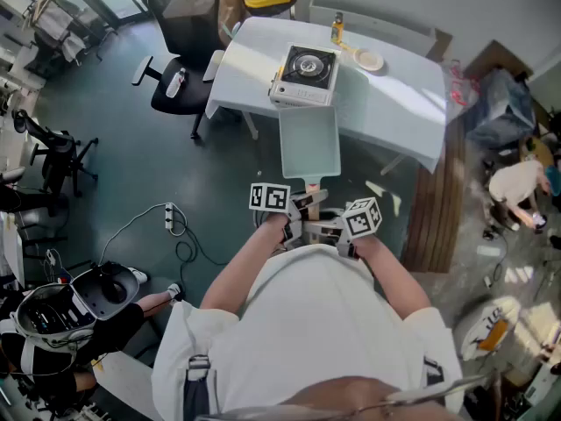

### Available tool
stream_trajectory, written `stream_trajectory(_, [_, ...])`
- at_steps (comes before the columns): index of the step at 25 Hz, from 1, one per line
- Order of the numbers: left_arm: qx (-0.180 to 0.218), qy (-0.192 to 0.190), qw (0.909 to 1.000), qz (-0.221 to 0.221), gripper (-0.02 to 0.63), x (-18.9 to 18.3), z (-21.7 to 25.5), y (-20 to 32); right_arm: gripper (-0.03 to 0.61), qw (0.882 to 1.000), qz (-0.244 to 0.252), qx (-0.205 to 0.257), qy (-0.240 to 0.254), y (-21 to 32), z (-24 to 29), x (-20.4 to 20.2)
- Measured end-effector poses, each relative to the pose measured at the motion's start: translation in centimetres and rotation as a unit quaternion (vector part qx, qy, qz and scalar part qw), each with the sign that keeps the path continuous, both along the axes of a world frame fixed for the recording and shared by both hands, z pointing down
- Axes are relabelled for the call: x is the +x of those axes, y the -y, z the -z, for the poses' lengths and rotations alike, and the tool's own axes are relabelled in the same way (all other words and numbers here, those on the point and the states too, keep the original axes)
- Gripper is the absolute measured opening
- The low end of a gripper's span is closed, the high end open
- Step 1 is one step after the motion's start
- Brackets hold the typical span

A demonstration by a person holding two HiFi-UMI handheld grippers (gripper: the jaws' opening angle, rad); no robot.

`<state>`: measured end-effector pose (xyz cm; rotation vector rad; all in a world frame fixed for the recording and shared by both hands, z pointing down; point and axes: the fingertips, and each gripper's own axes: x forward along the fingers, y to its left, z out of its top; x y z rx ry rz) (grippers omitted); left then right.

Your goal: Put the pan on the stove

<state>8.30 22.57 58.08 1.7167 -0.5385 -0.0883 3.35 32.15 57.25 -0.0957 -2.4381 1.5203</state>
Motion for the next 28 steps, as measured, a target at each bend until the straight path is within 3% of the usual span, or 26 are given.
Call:
stream_trajectory(15, [0.0,-0.002,0.9999,-0.01,0.187,-1.7,-0.1,1.6,0.169,1.0,-0.009,0.008,0.004,1.8,0.1,-2.0])
stream_trajectory(28, [0.002,-0.007,0.999,-0.044,0.189,-3.2,-0.3,2.9,0.175,0.999,-0.032,0.025,0.001,3.4,-0.2,-4.1])
